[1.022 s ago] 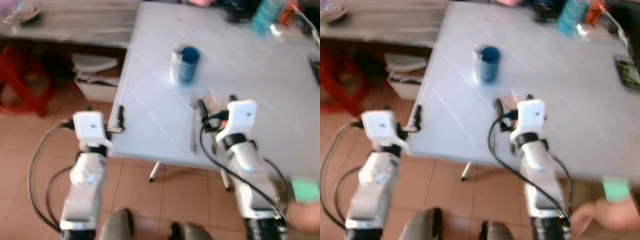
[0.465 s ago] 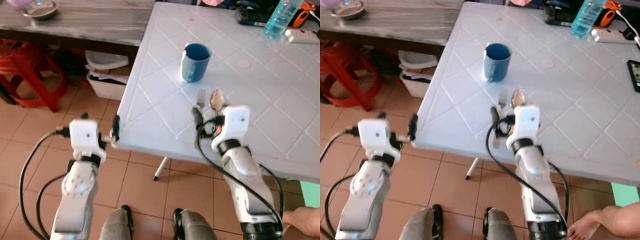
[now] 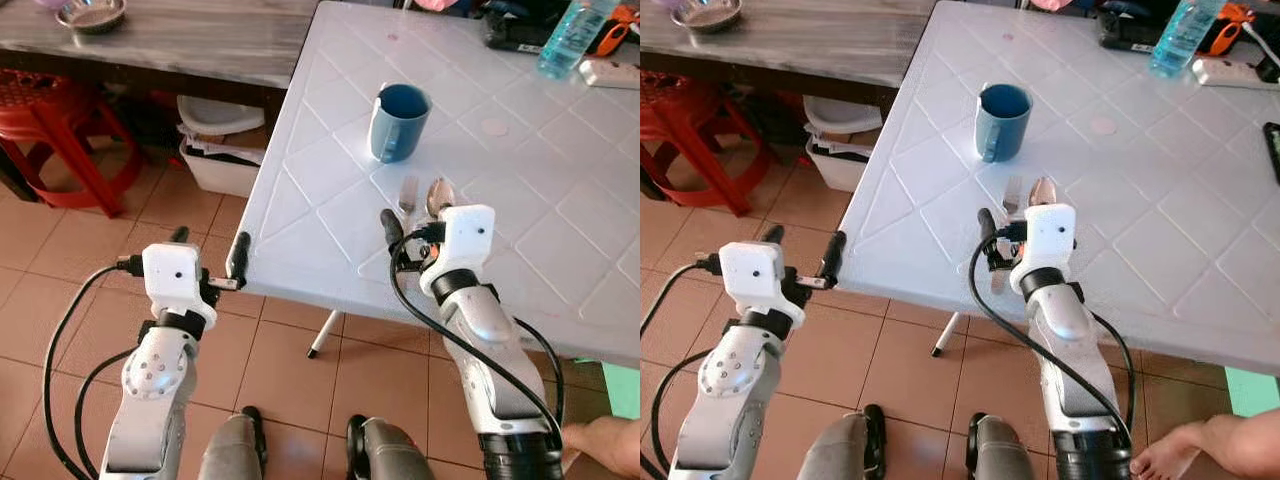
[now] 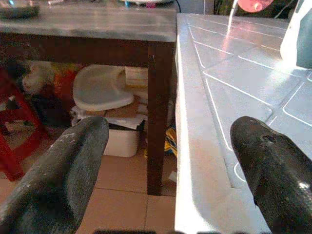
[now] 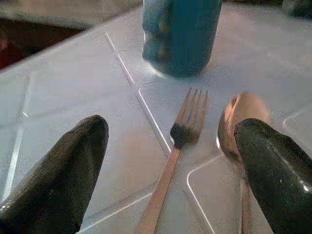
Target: Setting the table
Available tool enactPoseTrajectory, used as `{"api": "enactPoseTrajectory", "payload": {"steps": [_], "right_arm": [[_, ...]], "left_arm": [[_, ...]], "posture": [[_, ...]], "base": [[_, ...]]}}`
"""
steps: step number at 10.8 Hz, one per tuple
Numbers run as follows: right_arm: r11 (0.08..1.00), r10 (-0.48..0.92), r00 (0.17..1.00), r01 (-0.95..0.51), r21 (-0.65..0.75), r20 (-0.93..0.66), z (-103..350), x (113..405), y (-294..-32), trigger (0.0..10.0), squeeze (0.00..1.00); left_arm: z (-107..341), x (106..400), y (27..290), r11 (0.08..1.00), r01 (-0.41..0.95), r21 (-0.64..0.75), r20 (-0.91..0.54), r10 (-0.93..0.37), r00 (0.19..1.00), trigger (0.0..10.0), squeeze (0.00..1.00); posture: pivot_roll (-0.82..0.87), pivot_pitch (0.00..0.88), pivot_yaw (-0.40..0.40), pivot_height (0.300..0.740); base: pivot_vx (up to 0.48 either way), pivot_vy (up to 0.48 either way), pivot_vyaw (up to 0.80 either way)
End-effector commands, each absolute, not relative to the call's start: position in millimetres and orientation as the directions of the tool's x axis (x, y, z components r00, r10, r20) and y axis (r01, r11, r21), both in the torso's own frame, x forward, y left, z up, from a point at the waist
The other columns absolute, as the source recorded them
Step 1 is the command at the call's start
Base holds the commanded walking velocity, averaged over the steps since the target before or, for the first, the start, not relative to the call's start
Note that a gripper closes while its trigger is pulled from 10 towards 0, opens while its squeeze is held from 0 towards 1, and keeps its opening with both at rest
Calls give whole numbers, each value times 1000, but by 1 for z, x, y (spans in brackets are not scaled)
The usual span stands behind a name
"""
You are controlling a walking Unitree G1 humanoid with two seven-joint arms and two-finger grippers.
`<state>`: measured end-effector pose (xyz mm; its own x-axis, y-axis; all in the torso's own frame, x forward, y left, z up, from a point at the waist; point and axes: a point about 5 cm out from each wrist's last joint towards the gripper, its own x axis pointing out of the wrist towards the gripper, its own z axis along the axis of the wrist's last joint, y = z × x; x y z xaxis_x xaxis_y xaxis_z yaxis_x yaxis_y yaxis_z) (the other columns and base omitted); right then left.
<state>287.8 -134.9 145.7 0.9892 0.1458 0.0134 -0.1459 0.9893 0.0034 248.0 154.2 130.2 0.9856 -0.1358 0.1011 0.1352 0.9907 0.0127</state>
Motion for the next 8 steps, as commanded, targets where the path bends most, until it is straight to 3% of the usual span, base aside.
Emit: {"api": "enactPoseTrajectory", "payload": {"steps": [1,8], "right_arm": [[993,113,993,-113,23,-28,140,290,-139,10000,0],[993,111,987,-107,39,-113,134,300,-129,10000,0]], "left_arm": [[133,244,153,989,149,13,115,-150,982,10000,0],[134,246,148,987,160,-16,121,-157,980,10000,0]], "posture": [[1,247,-31,740],[2,257,-31,740]], "base": [[0,0,0],[0,0,0]]}}
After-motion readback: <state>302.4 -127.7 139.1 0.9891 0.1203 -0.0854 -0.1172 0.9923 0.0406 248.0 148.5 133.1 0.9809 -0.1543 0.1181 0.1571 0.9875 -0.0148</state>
